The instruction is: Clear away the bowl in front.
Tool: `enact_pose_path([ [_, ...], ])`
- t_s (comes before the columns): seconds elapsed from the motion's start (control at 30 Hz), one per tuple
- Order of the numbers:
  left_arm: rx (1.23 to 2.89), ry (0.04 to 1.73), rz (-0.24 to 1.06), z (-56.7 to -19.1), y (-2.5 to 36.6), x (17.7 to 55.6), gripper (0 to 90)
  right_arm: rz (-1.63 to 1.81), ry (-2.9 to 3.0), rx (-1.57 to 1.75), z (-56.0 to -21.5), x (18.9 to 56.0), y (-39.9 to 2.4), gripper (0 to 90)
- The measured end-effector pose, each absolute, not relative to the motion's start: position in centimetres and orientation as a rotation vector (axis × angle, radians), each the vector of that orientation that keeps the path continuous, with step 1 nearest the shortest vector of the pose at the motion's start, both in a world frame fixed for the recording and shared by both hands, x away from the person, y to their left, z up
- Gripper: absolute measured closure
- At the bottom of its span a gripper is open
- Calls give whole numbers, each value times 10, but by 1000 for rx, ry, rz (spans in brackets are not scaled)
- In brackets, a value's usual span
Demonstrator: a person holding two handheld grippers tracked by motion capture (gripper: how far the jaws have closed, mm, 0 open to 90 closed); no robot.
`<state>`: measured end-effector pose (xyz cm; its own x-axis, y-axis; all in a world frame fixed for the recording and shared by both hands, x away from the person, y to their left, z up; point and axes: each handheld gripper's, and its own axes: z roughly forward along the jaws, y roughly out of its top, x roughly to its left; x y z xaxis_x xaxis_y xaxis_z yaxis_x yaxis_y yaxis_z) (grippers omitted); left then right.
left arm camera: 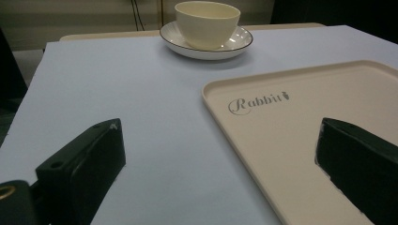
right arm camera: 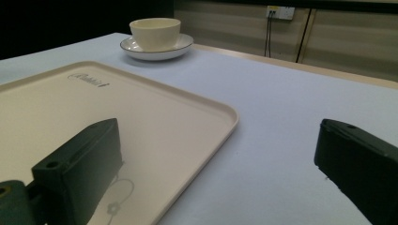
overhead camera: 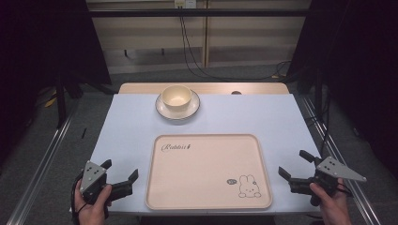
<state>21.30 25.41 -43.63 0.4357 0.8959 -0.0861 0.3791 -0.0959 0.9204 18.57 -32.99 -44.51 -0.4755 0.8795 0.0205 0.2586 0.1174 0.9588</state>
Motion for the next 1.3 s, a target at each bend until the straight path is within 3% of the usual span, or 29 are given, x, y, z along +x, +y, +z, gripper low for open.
enact_pose_path([
  [0.8,1681,1082,624,-430,239,218,34,1385,1860,1094,-446,186,-329,11],
  [1.3,1712,1038,549,-414,219,234,17,1400,1863,1095,-446,187,-328,20],
])
